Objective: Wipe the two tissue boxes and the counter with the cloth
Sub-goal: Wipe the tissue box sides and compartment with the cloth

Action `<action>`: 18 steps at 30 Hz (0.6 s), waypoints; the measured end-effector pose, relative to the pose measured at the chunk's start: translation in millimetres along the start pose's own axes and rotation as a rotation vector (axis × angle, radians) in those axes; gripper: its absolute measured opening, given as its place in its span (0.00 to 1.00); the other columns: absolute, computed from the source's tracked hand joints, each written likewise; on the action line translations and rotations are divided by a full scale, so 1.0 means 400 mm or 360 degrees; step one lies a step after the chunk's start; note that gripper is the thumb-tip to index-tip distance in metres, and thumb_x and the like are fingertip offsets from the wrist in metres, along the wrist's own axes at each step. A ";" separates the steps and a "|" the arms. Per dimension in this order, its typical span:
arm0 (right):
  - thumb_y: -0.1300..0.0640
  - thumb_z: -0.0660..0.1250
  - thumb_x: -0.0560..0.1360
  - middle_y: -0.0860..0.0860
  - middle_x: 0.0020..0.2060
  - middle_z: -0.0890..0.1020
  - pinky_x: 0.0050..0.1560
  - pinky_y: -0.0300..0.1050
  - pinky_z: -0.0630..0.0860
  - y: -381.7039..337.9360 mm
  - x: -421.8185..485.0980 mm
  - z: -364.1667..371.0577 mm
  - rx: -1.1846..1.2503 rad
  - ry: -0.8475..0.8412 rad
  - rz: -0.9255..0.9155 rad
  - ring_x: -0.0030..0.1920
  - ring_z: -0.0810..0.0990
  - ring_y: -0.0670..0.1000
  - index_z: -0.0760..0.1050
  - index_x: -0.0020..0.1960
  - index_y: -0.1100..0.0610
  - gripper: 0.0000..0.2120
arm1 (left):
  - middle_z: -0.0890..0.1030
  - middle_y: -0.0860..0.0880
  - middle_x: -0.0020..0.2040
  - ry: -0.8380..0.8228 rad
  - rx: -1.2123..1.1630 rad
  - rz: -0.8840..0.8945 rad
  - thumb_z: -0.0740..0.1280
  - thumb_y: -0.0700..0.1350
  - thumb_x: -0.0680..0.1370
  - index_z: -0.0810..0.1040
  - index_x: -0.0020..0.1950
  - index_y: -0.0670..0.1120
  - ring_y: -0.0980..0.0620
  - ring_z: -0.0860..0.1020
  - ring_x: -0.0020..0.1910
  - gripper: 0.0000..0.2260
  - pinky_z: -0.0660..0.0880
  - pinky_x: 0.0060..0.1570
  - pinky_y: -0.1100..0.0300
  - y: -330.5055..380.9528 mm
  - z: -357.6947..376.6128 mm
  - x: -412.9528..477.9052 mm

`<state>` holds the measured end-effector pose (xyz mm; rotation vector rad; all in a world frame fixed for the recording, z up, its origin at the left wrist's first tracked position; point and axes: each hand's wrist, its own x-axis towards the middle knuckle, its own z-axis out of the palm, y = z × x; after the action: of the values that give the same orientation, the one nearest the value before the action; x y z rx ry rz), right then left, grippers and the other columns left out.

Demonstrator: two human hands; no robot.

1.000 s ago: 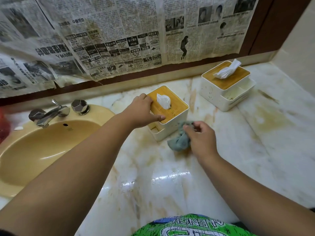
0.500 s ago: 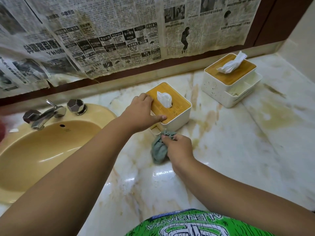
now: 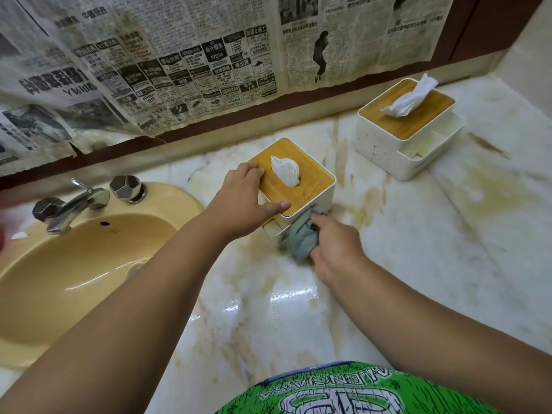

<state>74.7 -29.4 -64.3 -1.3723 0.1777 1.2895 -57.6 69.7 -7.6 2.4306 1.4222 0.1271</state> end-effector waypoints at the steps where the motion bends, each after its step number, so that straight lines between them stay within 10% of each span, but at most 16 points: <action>1: 0.61 0.72 0.74 0.58 0.43 0.86 0.49 0.50 0.84 0.016 -0.009 0.003 -0.0004 -0.0050 0.0066 0.41 0.87 0.55 0.81 0.46 0.64 0.06 | 0.61 0.49 0.78 -0.0004 -0.0008 -0.0006 0.69 0.65 0.74 0.63 0.78 0.44 0.47 0.60 0.74 0.40 0.60 0.72 0.54 -0.002 0.000 0.000; 5: 0.63 0.68 0.77 0.67 0.47 0.85 0.54 0.65 0.81 0.024 -0.049 0.006 0.0000 -0.0304 0.0151 0.46 0.86 0.67 0.79 0.53 0.68 0.09 | 0.61 0.49 0.78 -0.0029 0.0006 -0.0011 0.69 0.66 0.74 0.62 0.78 0.45 0.47 0.60 0.75 0.41 0.60 0.72 0.54 -0.005 -0.004 0.003; 18: 0.51 0.68 0.73 0.60 0.47 0.86 0.47 0.55 0.84 -0.072 0.051 -0.038 -0.0138 0.0059 -0.0443 0.45 0.86 0.57 0.79 0.55 0.61 0.16 | 0.60 0.49 0.78 -0.0079 0.0052 -0.0052 0.69 0.66 0.74 0.61 0.79 0.45 0.47 0.59 0.76 0.41 0.59 0.73 0.54 0.014 -0.008 0.003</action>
<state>112.2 -21.0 -66.3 -1.4392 -0.0443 1.0496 -53.1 69.2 -2.9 2.4180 1.4523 0.0365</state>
